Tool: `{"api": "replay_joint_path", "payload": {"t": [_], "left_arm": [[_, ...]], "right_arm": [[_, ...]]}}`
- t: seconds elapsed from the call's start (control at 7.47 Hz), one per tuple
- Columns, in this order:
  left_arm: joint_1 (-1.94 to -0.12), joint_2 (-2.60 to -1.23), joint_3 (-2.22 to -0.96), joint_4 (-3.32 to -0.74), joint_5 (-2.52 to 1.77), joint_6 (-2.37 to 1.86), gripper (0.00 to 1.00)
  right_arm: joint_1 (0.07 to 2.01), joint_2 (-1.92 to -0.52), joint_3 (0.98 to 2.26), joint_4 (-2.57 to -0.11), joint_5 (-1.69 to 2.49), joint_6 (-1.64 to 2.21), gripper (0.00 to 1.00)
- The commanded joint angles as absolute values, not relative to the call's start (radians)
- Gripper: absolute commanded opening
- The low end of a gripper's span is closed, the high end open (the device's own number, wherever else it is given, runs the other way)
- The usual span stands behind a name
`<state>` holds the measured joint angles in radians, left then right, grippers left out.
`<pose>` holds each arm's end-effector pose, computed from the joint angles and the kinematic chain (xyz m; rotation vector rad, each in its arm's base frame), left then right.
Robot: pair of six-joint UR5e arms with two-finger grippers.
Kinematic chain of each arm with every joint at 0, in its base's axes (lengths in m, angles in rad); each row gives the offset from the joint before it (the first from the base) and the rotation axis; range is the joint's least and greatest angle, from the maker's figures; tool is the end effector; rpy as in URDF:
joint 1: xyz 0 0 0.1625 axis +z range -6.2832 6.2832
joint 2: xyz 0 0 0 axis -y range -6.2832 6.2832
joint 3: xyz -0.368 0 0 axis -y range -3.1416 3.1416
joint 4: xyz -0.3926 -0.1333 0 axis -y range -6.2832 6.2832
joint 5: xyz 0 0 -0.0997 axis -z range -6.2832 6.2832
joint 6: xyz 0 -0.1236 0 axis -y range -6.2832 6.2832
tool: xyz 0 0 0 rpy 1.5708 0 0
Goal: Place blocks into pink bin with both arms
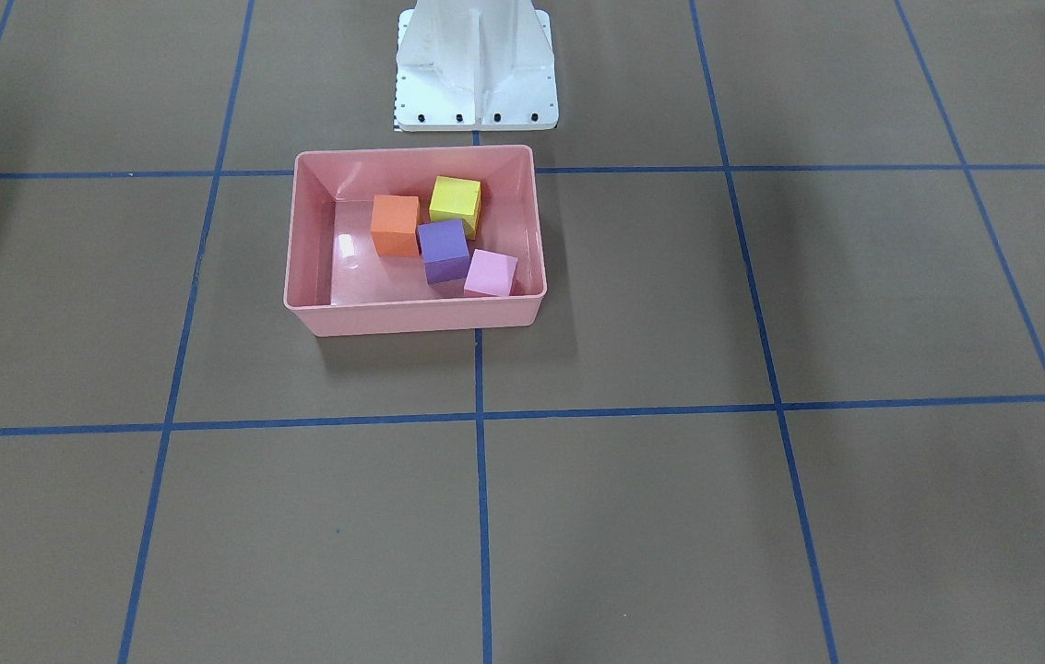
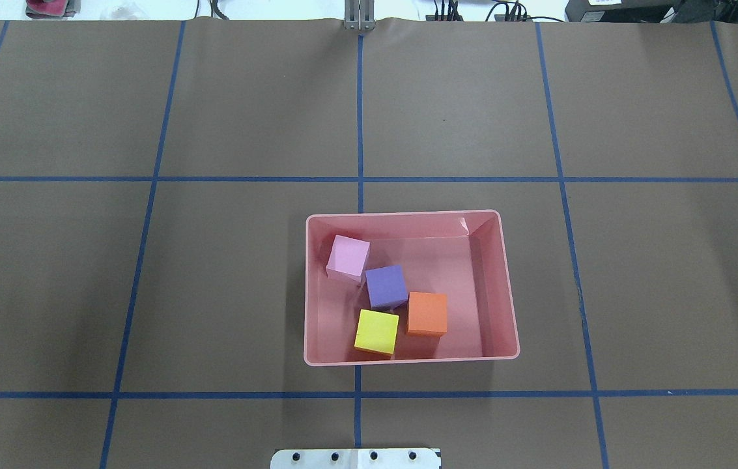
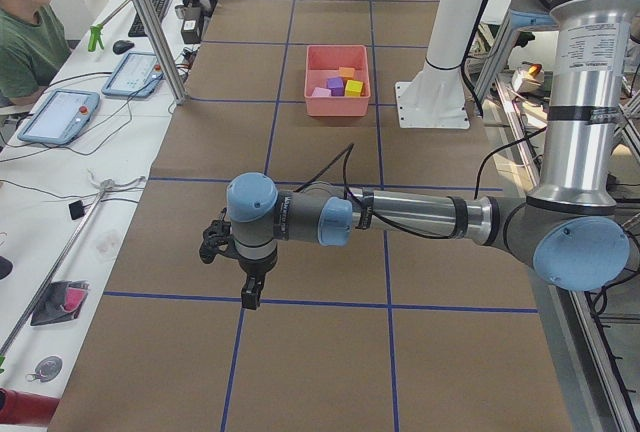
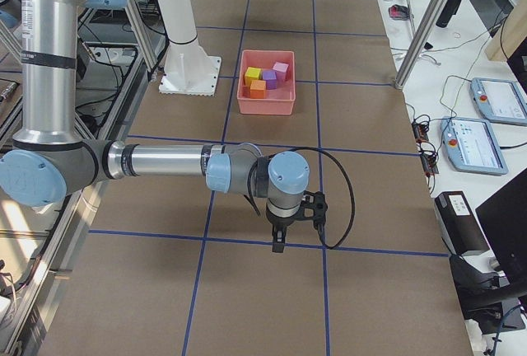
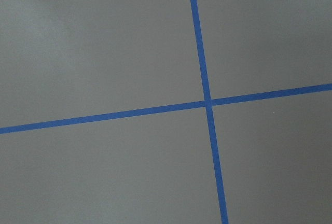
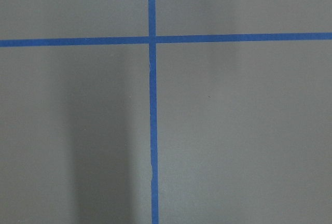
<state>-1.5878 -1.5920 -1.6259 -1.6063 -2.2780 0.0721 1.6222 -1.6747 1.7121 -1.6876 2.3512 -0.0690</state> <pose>-0.0616 -0.5078 0.5827 0.1385 0.7012 0.0923 0.0692 -0.4436 0.6093 -0.0283 -0.7831 0.0143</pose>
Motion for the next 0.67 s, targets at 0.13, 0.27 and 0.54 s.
{"api": "replay_joint_path", "payload": {"t": [0.13,0.27,0.54], "left_arm": [[-1.588,-1.594,-1.624,-1.605,-2.276,0.072,1.0],[-1.588,-1.595,-1.624,-1.605,-2.276,0.072,1.0],[-1.588,-1.594,-1.626,-1.605,-2.279,0.074,1.0]], "right_arm": [[1.631,-1.674,1.704,-1.687,2.384,-0.087,0.99],[1.631,-1.674,1.706,-1.687,2.385,-0.087,0.99],[1.631,-1.674,1.706,-1.687,2.385,-0.086,0.99]]}}
